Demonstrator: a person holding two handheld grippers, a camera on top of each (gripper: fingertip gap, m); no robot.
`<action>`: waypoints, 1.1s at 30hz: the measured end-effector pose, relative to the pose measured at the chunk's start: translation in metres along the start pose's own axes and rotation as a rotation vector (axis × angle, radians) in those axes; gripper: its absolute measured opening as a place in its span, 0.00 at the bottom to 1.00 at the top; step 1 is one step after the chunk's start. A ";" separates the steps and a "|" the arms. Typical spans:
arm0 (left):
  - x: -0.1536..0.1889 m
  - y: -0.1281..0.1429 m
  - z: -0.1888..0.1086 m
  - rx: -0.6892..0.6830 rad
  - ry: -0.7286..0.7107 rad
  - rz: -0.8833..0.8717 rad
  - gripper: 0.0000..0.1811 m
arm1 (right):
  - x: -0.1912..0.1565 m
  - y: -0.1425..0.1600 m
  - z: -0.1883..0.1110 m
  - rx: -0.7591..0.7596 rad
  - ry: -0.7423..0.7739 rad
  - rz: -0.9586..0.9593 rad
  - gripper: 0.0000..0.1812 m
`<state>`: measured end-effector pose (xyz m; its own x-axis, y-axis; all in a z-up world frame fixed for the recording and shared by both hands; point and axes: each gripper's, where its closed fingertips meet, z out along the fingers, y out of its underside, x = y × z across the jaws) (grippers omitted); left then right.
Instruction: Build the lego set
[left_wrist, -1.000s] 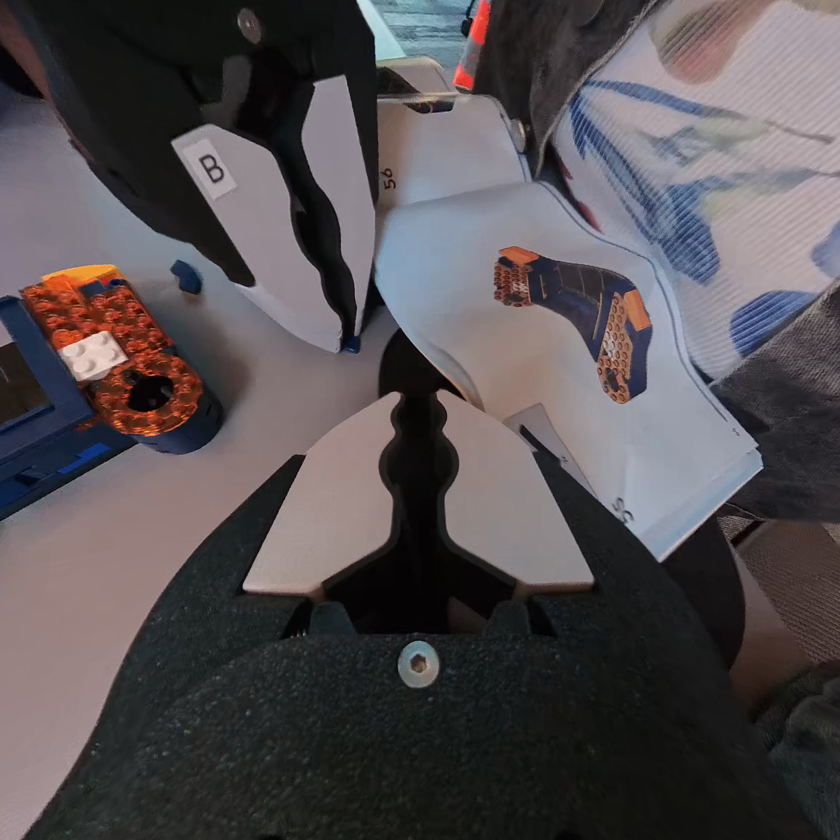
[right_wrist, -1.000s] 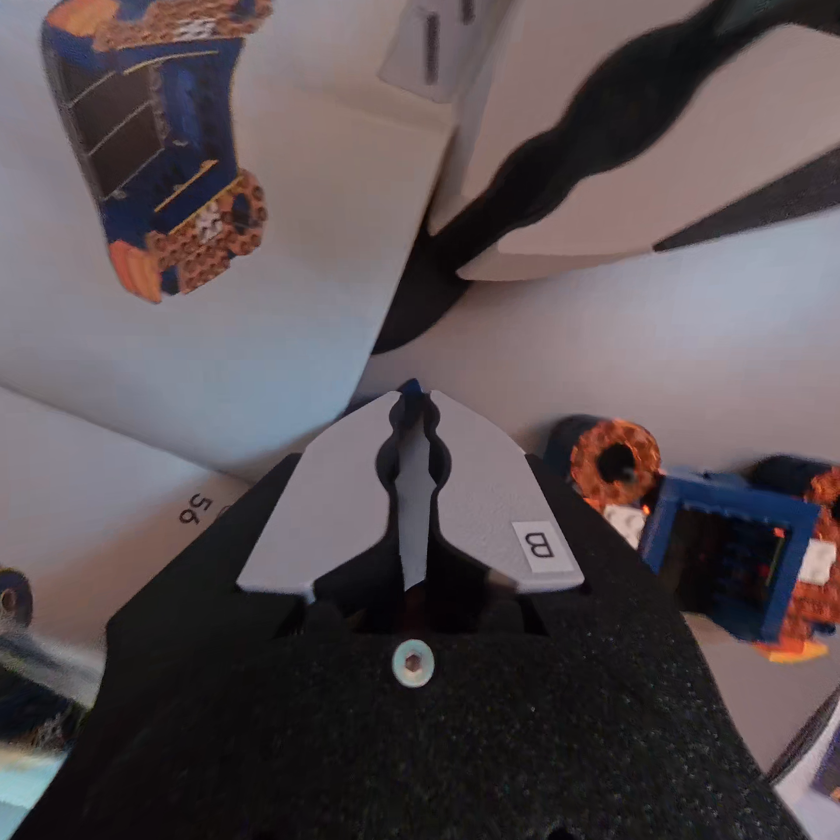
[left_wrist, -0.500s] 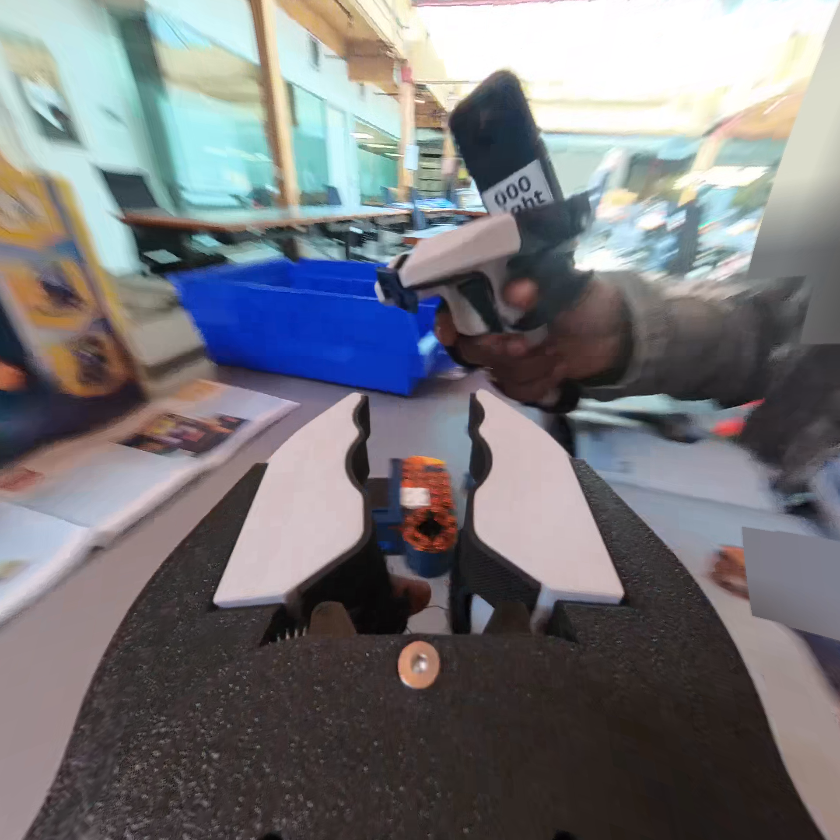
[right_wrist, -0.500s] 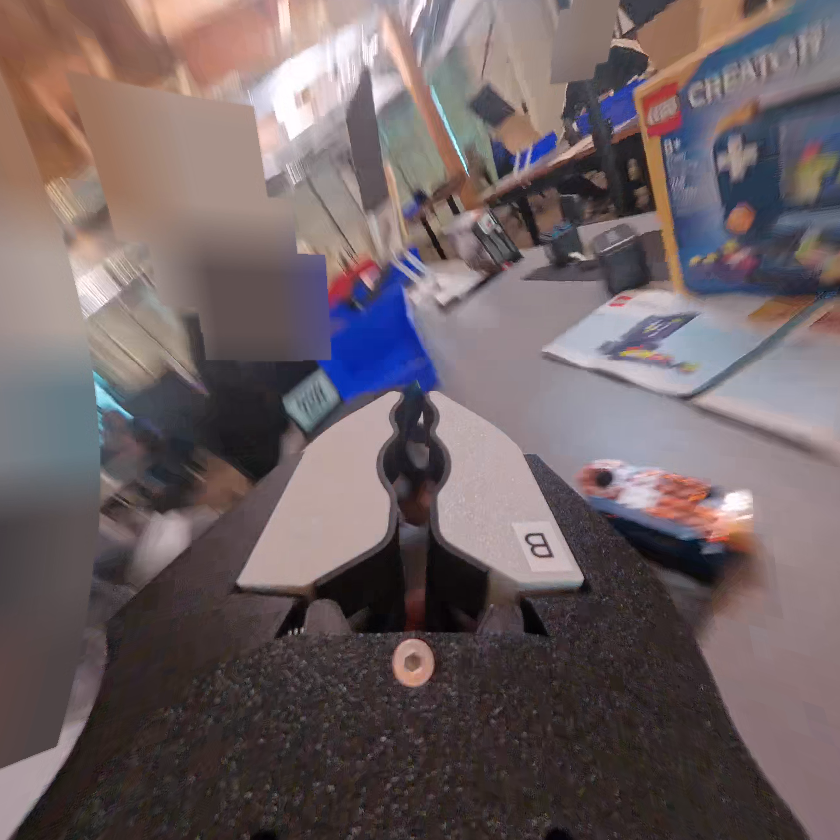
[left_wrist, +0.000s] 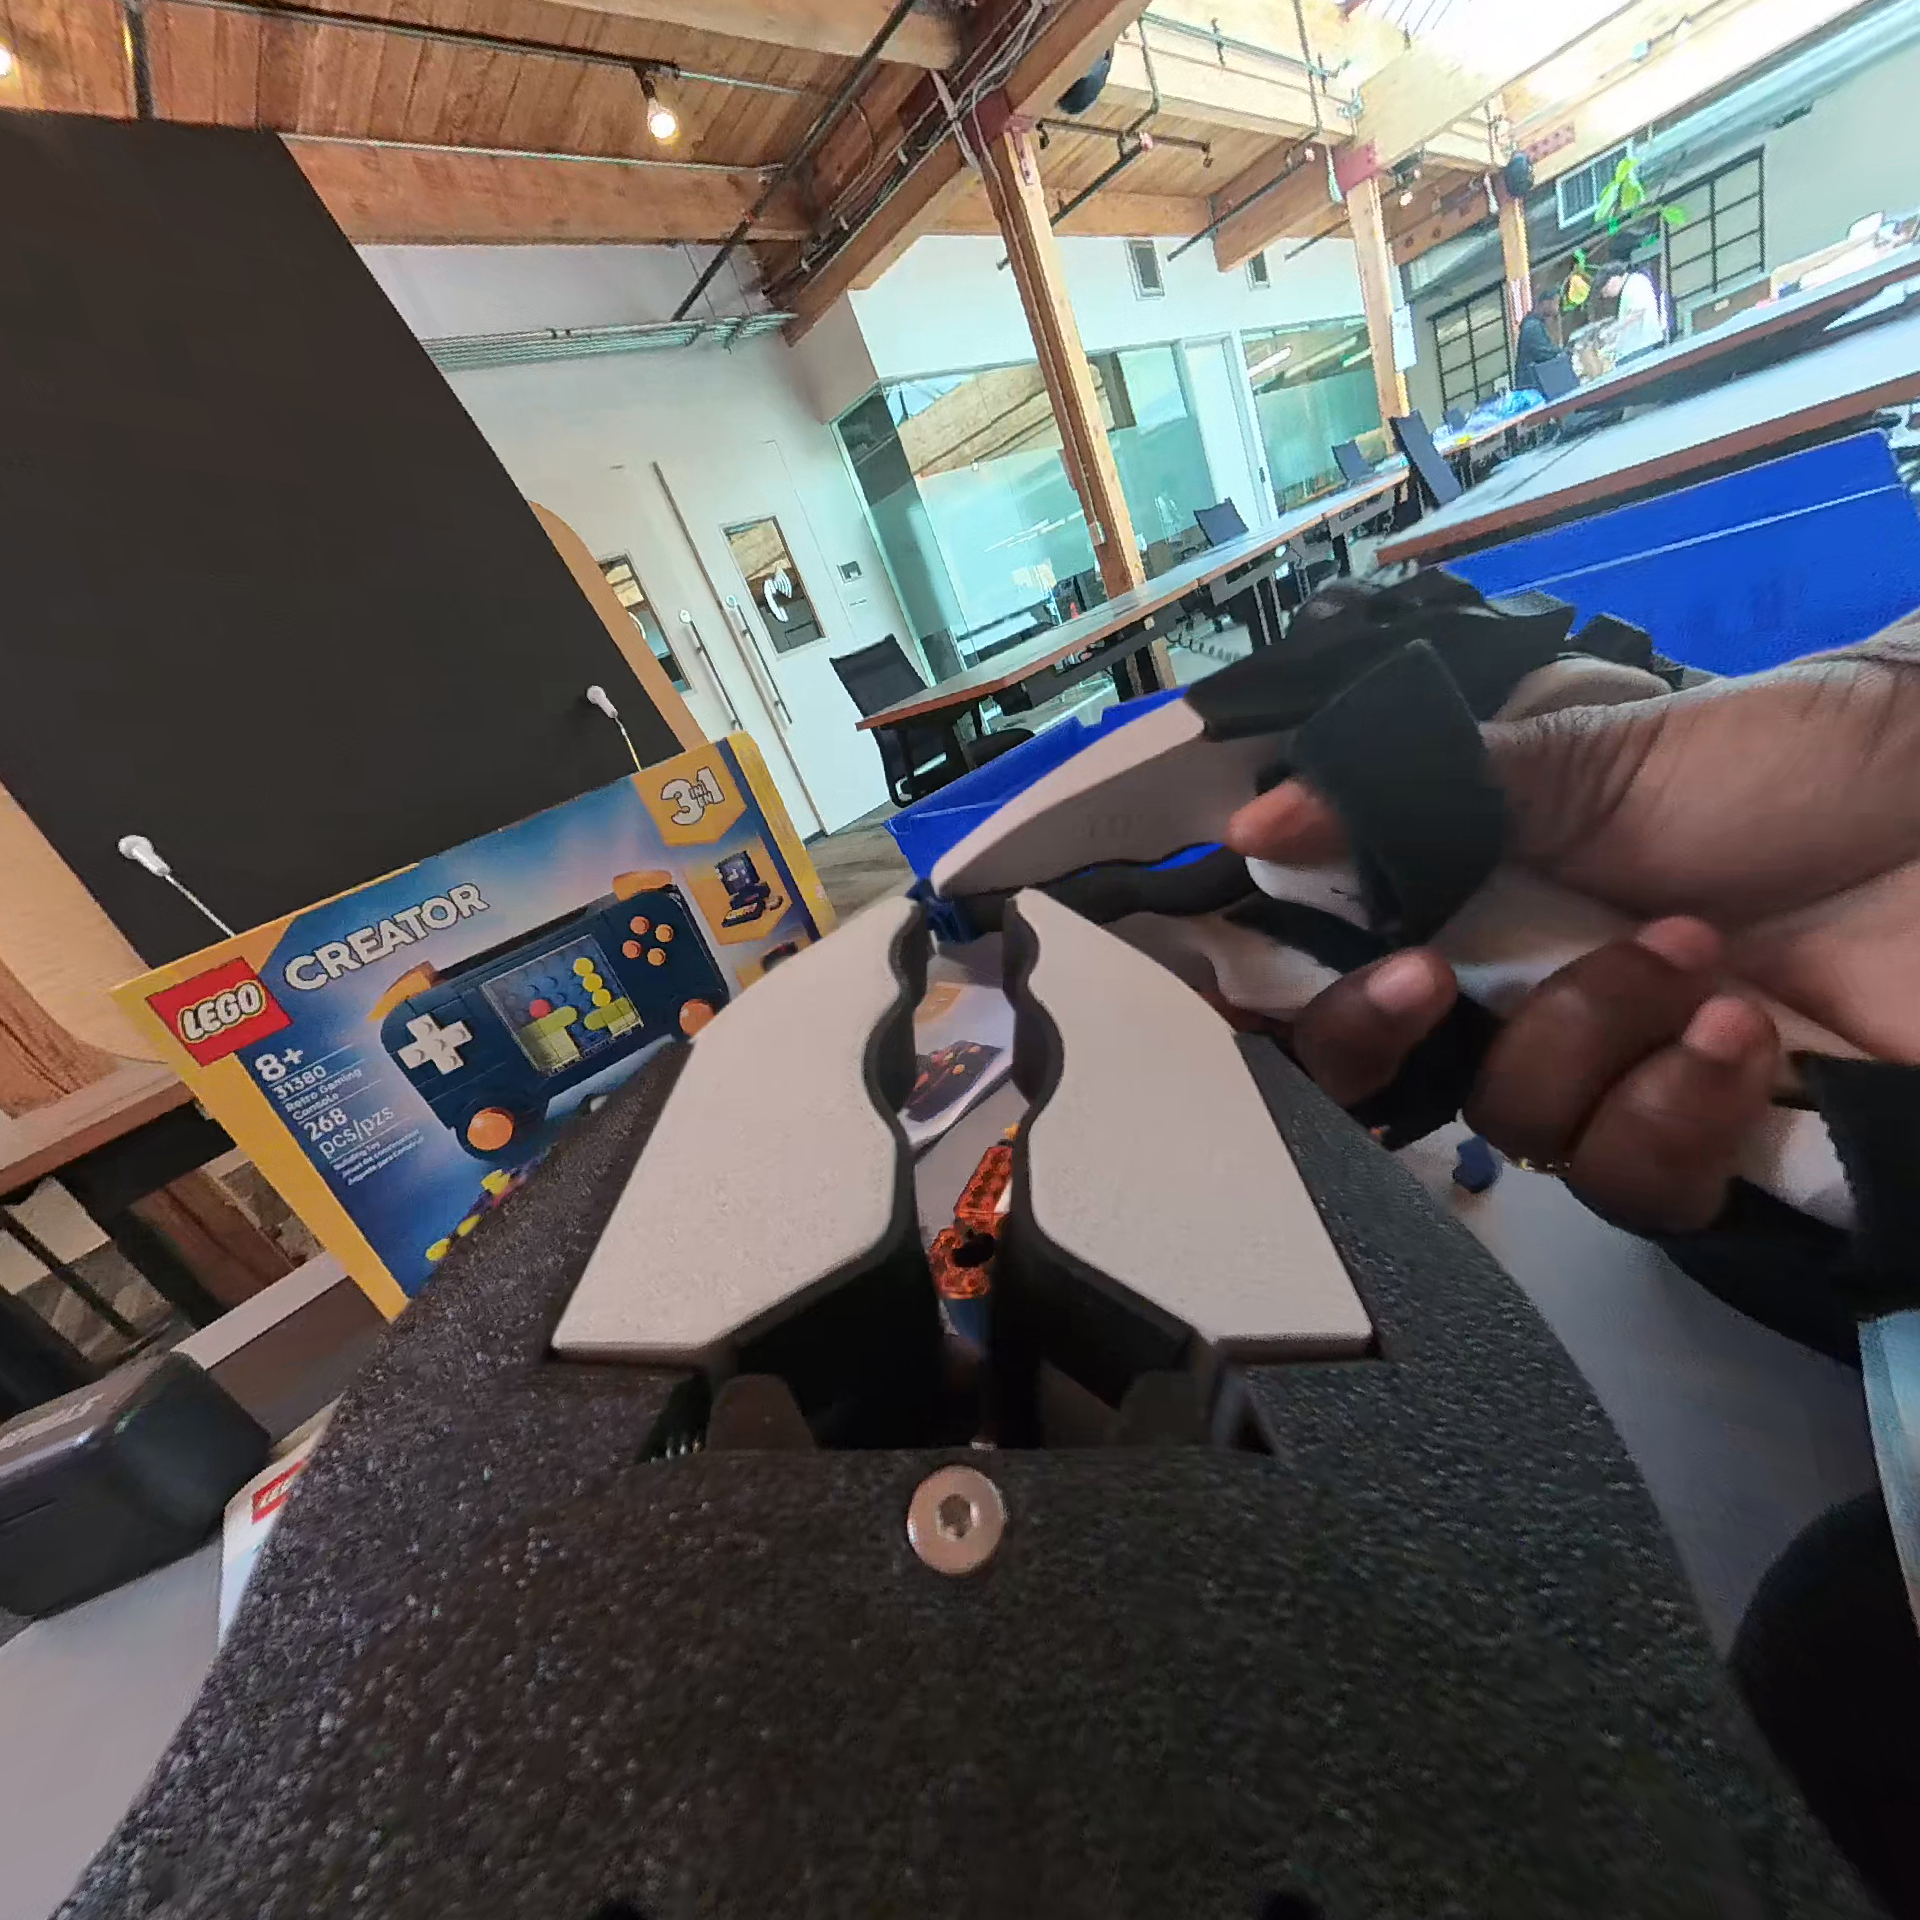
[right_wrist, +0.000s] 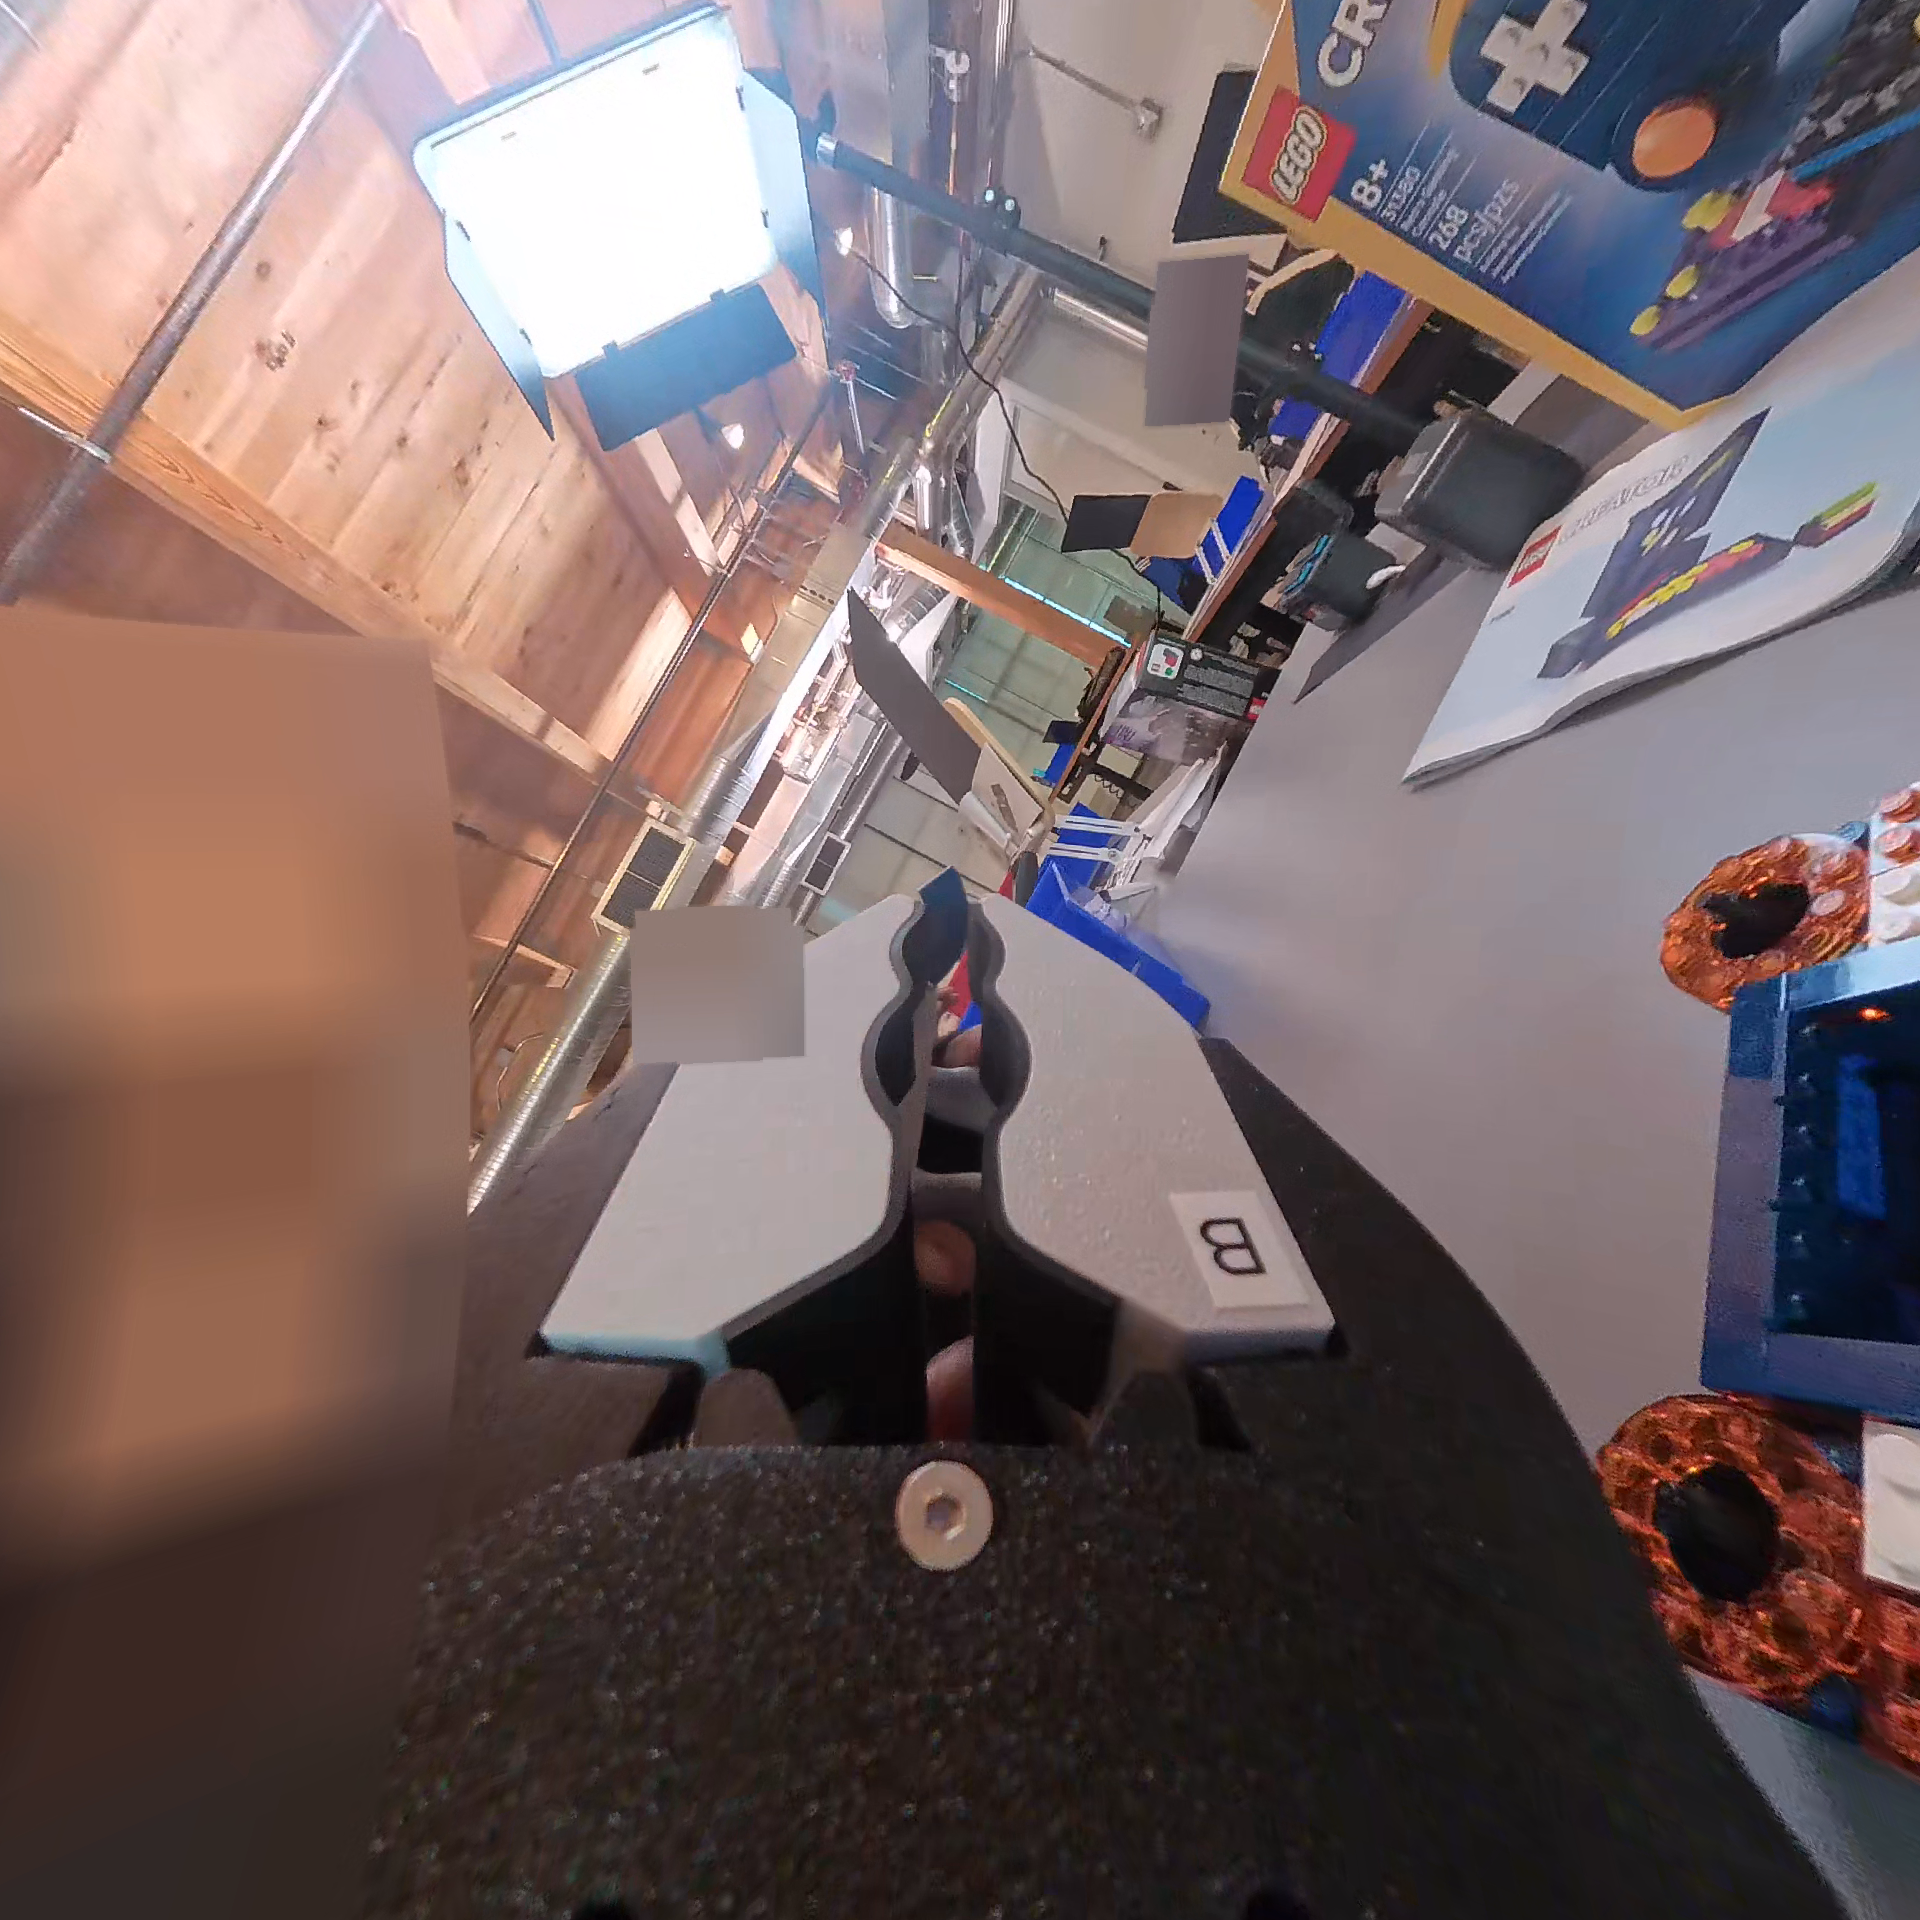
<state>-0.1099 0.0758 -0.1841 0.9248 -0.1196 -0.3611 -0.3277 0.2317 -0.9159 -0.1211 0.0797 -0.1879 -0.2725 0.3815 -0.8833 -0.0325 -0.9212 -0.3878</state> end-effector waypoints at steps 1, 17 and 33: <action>-0.001 0.003 0.000 -0.019 -0.002 0.000 0.06 | 0.001 0.001 0.001 -0.002 0.000 0.005 0.03; 0.016 0.017 -0.006 -0.115 0.599 -1.350 0.01 | -0.001 0.009 -0.024 -0.852 -0.053 -2.048 0.13; 0.041 0.035 -0.003 -0.231 0.669 -1.354 0.02 | 0.034 0.023 -0.039 -1.085 -0.020 -1.906 0.04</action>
<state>-0.0842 0.0763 -0.2311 0.3113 -0.5259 0.7915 0.5853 -0.5501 -0.5957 -0.0936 0.0742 -0.2372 -0.5856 0.5164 0.6249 0.1995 0.8389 -0.5064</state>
